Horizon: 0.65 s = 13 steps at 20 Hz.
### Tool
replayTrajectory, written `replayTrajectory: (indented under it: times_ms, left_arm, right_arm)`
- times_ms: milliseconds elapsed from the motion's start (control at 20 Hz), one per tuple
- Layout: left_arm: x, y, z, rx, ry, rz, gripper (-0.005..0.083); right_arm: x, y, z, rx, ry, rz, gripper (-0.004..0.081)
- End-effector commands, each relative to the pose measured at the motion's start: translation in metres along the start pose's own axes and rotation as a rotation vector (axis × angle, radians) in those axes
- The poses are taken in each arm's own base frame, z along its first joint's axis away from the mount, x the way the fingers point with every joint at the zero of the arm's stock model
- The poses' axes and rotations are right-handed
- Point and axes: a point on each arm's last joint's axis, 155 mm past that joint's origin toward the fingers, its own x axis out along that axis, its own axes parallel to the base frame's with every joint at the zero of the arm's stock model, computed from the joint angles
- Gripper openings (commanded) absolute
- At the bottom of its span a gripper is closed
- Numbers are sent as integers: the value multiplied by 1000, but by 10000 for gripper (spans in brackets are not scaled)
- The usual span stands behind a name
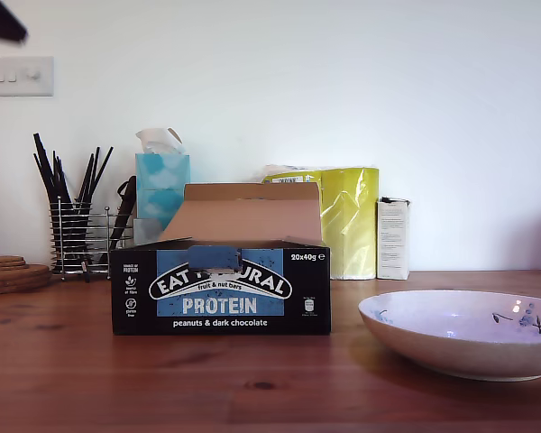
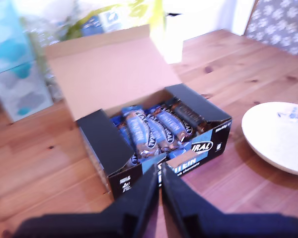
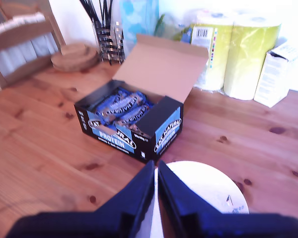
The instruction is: Open the carton box of snackbars
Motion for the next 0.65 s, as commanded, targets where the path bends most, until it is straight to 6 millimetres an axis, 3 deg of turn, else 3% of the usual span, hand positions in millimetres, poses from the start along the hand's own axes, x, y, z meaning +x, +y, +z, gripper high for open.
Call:
replayTrajectory:
  times_ms: [0, 600]
  left_arm:
    - [-1, -1, -4, -9, 7, -1, -23]
    - [4, -2, -39, -65, 146, -10, -23]
  right_arm:
    - [5, -1, -10, 40, 31, 0, -13]
    - [6, -1, -19, 51, 70, 2, -13]
